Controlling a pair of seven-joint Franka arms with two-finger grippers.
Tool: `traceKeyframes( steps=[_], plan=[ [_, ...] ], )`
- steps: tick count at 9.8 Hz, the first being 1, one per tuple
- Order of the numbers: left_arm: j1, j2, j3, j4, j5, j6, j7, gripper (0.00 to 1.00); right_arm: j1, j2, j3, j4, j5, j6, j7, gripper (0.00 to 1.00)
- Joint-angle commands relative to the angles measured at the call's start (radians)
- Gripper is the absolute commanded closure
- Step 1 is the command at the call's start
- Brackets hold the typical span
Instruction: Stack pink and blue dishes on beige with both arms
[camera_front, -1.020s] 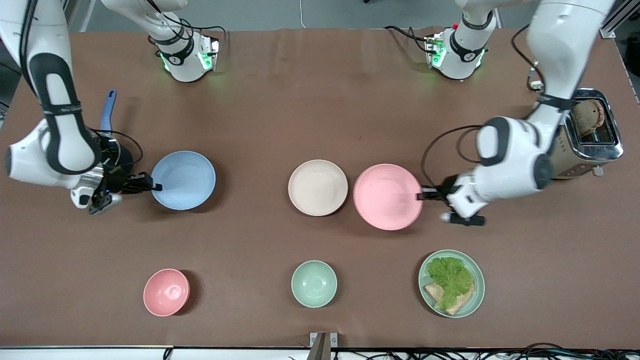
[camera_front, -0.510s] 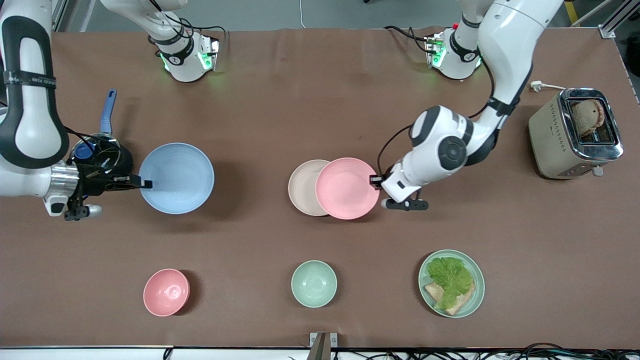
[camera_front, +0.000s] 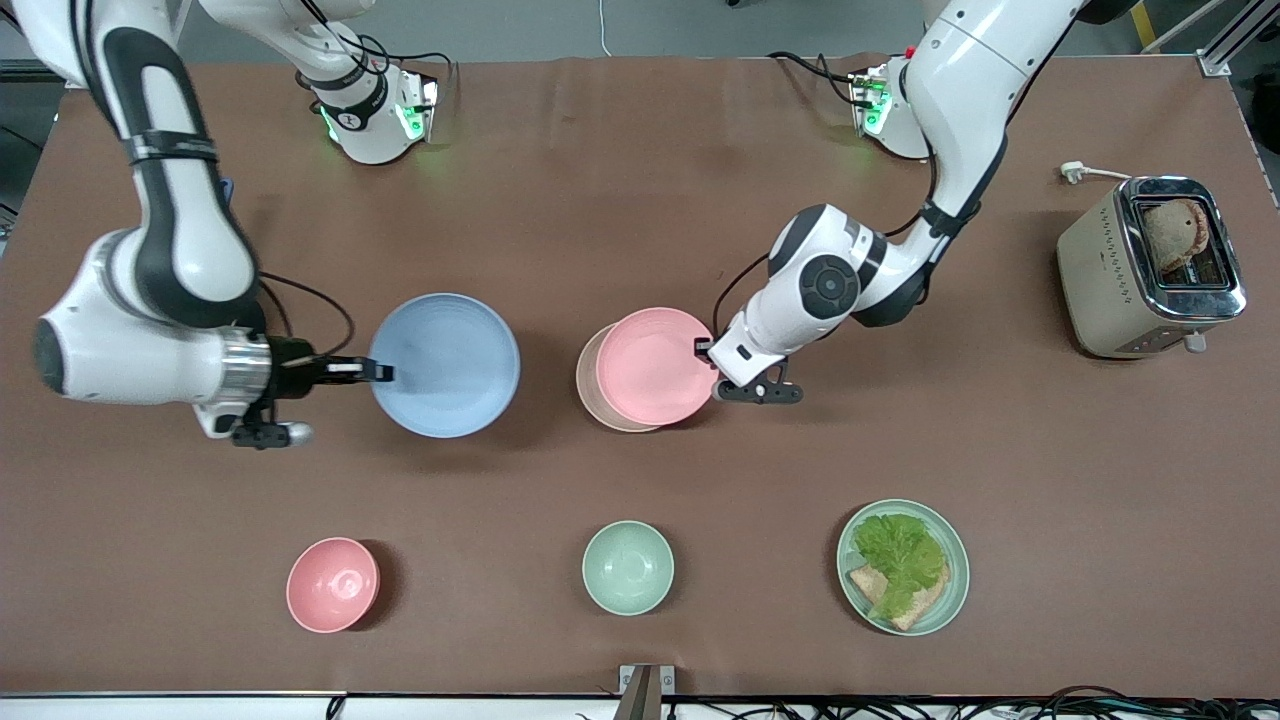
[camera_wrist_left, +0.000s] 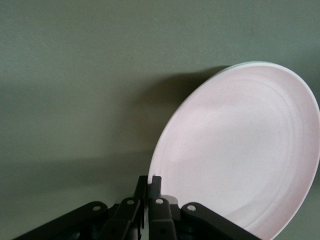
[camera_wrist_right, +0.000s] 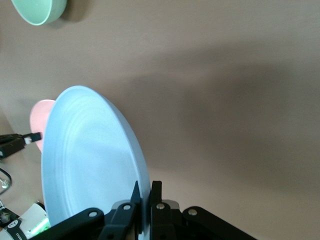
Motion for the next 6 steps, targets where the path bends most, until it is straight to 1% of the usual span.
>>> traceKeyframes(
  steps=[1, 3, 5, 6],
  plan=[
    [-0.012, 0.052, 0.013, 0.011, 0.034, 0.037, -0.02, 0.99, 0.009, -0.004, 0.07, -0.024, -0.011, 0.088, 0.069, 0.99],
    [-0.013, 0.072, 0.011, 0.011, 0.035, 0.076, -0.023, 0.99, 0.014, 0.028, 0.131, -0.033, -0.001, 0.155, 0.091, 0.99],
    [-0.015, 0.096, 0.011, 0.036, 0.035, 0.076, -0.023, 0.97, 0.034, 0.038, 0.157, -0.06, 0.001, 0.232, 0.115, 0.99],
    [-0.022, 0.099, 0.013, 0.04, 0.035, 0.076, -0.023, 0.9, 0.035, 0.039, 0.176, -0.082, 0.001, 0.266, 0.115, 0.99]
  ],
)
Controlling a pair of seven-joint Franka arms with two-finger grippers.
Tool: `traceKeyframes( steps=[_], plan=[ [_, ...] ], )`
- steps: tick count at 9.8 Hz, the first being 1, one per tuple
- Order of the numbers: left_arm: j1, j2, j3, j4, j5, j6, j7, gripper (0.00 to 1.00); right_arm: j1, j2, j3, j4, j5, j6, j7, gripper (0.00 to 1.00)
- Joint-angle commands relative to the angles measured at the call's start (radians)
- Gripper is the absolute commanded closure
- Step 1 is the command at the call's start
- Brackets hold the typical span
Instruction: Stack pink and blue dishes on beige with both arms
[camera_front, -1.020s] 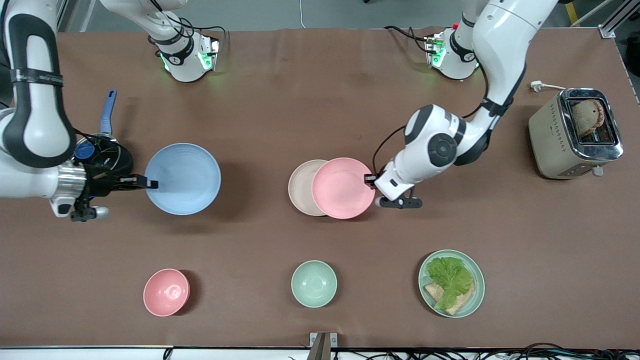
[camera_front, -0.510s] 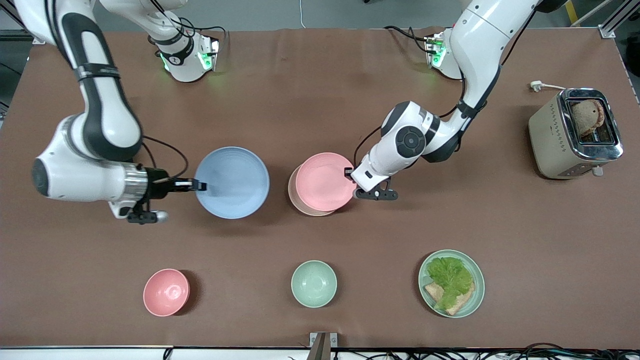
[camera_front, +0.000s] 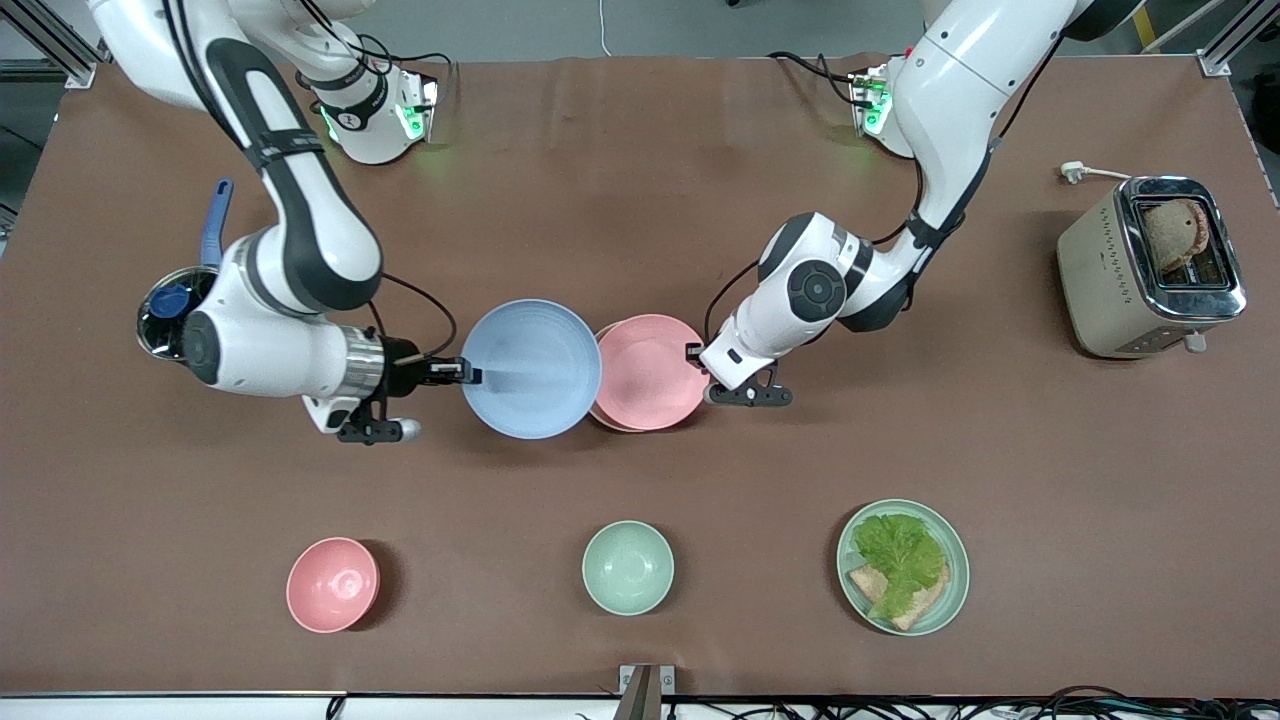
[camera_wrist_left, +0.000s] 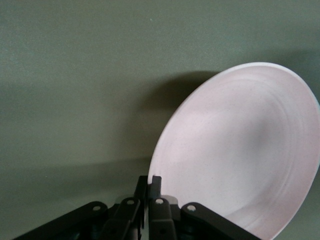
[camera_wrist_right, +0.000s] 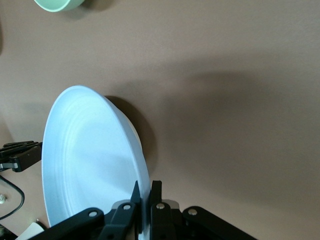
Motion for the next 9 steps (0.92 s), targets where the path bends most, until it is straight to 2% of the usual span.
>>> traceKeyframes(
  steps=[1, 2, 3, 5, 7, 9],
  plan=[
    [-0.013, 0.041, 0.009, 0.022, 0.023, 0.015, -0.02, 0.56, 0.001, -0.014, 0.024, -0.048, 0.003, 0.058, 0.021, 0.99],
    [-0.004, 0.027, 0.009, 0.025, 0.024, 0.004, -0.02, 0.01, 0.002, -0.014, 0.034, -0.053, 0.003, 0.061, 0.021, 0.98],
    [0.009, 0.003, 0.01, 0.026, 0.024, -0.014, -0.02, 0.0, 0.002, -0.014, 0.036, -0.054, 0.004, 0.061, 0.021, 0.98],
    [0.088, -0.115, 0.02, 0.052, 0.071, -0.159, -0.012, 0.0, 0.006, -0.012, 0.048, -0.062, 0.006, 0.063, 0.033, 0.98],
    [0.22, -0.157, 0.012, 0.188, 0.157, -0.355, 0.031, 0.0, 0.024, 0.005, 0.074, -0.062, 0.009, 0.104, 0.061, 0.98],
    [0.306, -0.169, 0.018, 0.38, 0.197, -0.608, 0.129, 0.0, 0.034, 0.06, 0.155, -0.062, 0.014, 0.249, 0.134, 0.97]
  ],
)
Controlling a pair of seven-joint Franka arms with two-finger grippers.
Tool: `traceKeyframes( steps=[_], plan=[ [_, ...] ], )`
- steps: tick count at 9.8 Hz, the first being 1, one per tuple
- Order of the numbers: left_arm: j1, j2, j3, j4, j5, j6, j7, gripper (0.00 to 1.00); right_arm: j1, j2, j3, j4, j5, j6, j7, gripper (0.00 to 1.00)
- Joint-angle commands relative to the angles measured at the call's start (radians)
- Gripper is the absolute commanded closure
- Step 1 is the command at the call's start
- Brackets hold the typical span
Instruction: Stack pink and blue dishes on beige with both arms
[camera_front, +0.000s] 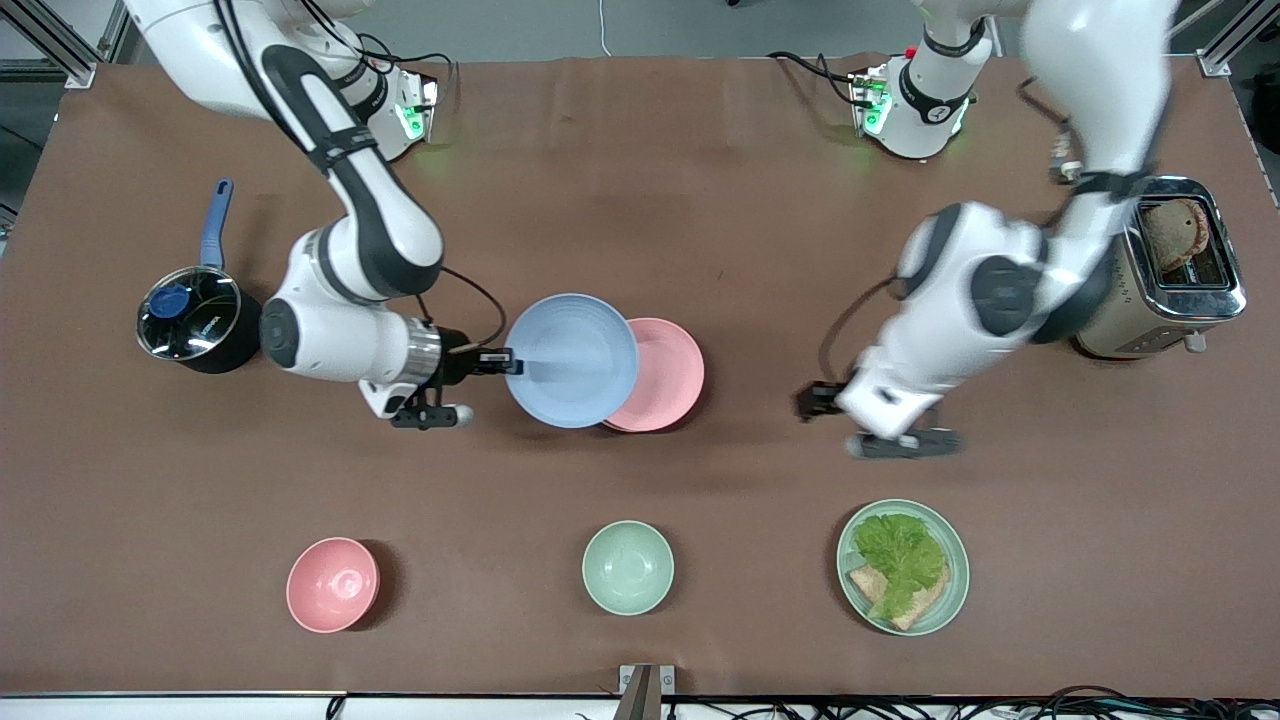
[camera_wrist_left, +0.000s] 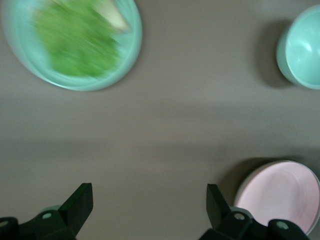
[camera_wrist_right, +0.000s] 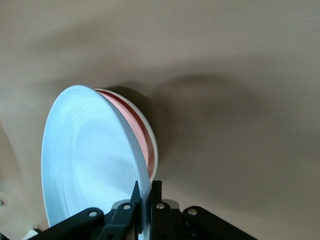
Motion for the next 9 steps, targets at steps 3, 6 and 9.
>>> traceKeyframes(
  steps=[3, 6, 9],
  plan=[
    [0.175, -0.061, -0.007, 0.251, 0.087, -0.363, 0.259, 0.0, 0.047, 0.087, 0.094, -0.008, 0.01, 0.223, 0.104, 0.97],
    [0.204, -0.23, -0.01, 0.245, 0.076, -0.466, 0.28, 0.0, 0.056, 0.092, 0.094, -0.06, 0.007, 0.283, 0.1, 0.96],
    [0.166, -0.35, 0.071, 0.169, -0.001, -0.526, 0.342, 0.0, 0.068, 0.114, 0.094, -0.073, 0.006, 0.326, 0.098, 0.94]
  ],
)
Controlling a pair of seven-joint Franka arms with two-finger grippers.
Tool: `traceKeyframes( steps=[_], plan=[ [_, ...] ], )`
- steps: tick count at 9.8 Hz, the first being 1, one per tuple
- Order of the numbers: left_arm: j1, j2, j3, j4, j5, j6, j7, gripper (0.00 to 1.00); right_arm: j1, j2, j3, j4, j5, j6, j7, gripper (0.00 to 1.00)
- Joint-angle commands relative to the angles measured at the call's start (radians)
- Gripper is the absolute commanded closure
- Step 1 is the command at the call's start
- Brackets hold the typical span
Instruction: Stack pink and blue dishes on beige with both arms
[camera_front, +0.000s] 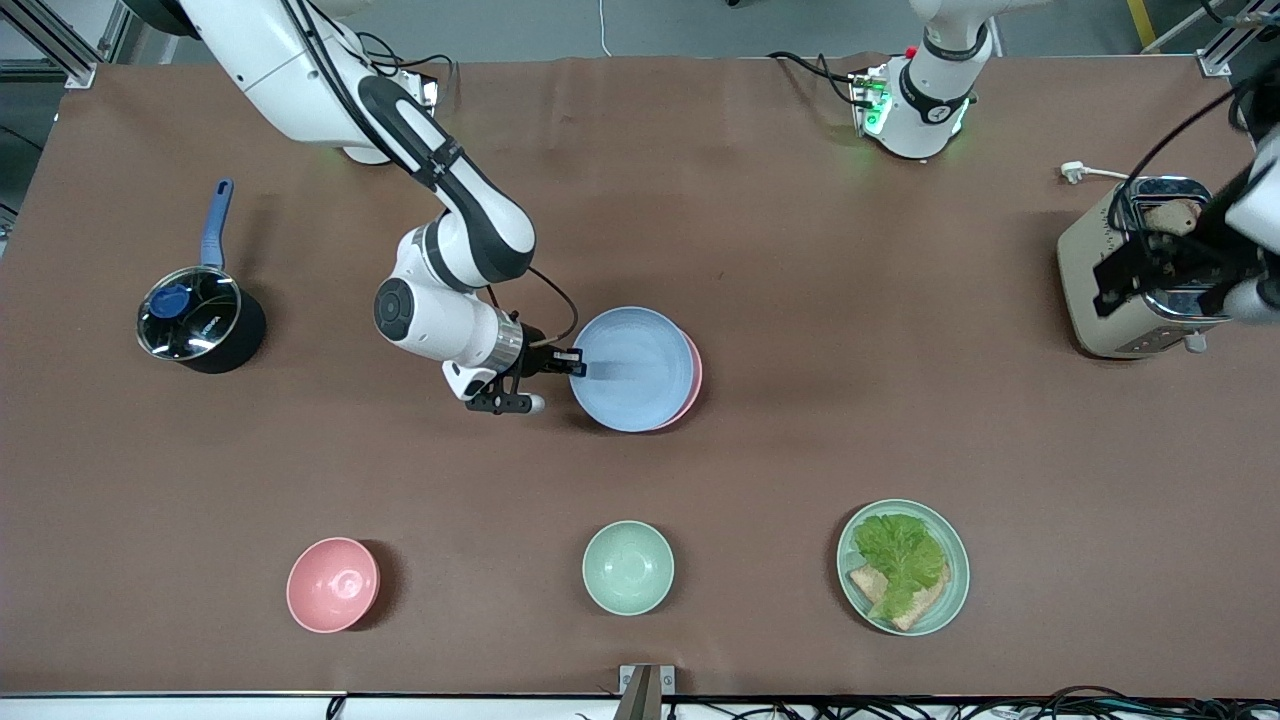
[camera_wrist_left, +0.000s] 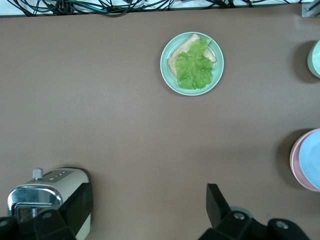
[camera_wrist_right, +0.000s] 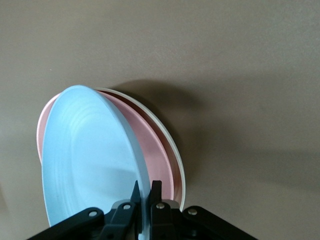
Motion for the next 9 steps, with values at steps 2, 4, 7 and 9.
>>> traceKeyframes(
  steps=[2, 4, 7, 9],
  plan=[
    [-0.121, -0.181, 0.197, -0.275, -0.097, 0.002, 0.057, 0.0, 0.021, 0.003, 0.008, -0.031, 0.006, 0.05, 0.008, 0.92],
    [-0.166, -0.238, 0.223, -0.349, -0.114, 0.002, 0.069, 0.0, 0.021, 0.003, 0.008, -0.039, 0.007, 0.046, 0.008, 0.85],
    [-0.175, -0.223, 0.214, -0.345, -0.099, 0.005, 0.067, 0.0, 0.012, 0.001, 0.008, -0.031, 0.006, 0.036, 0.003, 0.0],
    [-0.171, -0.223, 0.215, -0.345, -0.097, 0.008, 0.067, 0.0, -0.003, -0.012, 0.008, -0.002, 0.006, 0.033, 0.008, 0.0]
  ],
)
